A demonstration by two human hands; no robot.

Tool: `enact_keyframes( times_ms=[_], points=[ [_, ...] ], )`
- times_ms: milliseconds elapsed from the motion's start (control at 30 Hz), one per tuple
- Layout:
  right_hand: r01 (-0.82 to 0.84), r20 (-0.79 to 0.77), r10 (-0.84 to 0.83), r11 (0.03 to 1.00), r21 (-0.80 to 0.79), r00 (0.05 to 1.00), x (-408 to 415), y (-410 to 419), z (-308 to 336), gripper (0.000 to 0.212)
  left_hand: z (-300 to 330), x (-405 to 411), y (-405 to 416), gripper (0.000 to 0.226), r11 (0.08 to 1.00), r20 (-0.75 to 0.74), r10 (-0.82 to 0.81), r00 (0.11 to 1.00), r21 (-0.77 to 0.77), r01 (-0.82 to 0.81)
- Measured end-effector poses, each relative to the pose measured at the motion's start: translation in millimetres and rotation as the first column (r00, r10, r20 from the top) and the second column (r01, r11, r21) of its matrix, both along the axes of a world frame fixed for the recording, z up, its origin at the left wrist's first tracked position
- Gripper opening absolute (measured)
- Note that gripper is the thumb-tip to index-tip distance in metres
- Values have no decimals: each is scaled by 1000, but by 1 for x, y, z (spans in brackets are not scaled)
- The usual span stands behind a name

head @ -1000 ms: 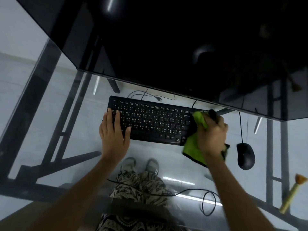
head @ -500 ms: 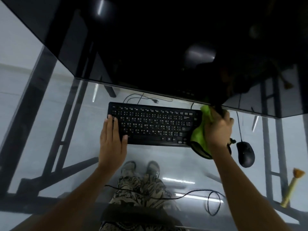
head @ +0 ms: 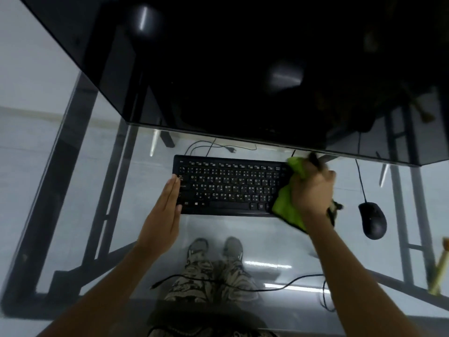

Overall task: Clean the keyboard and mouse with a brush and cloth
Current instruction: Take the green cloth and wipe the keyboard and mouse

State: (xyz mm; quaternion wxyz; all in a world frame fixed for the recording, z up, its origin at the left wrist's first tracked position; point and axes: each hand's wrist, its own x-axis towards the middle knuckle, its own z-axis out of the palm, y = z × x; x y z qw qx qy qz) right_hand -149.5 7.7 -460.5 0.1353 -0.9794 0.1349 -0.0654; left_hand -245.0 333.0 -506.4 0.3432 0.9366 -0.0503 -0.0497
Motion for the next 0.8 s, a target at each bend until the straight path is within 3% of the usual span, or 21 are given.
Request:
enact_keyframes(
  times_ms=[67, 167, 200, 333, 467, 567, 700, 800],
  points=[
    [-140, -3, 140, 990, -23, 990, -11, -3, -3, 42, -1, 1, 3, 57, 1000, 4, -16, 1000, 8, 16],
    [121, -7, -121, 993, 2, 993, 1, -21, 5, 40, -2, 3, 9, 56, 995, 24, -95, 995, 43, 94],
    [116, -16, -117, 993, -6, 993, 0, -17, 6, 41, -1, 4, 12, 56, 992, 27, -116, 993, 62, 114],
    [-330, 40, 330, 944, -25, 943, -43, 46, 3, 48, 0, 8, 21, 56, 972, 53, -183, 982, 157, 173],
    [-569, 44, 567, 819, 68, 822, -78, 114, -6, 43, -4, 9, 23, 54, 964, 43, -201, 979, 183, 190],
    [-719, -26, 720, 694, 34, 693, -82, 115, -11, 46, -6, 10, 25, 54, 960, 39, -210, 977, 196, 199],
    [-671, -44, 670, 740, -38, 741, -74, 58, -5, 60, -5, 7, 24, 55, 963, 36, -200, 979, 193, 190],
    [-620, -12, 620, 784, -23, 785, -78, 81, -5, 57, -2, 7, 23, 55, 958, 42, -200, 979, 217, 186]
  ],
)
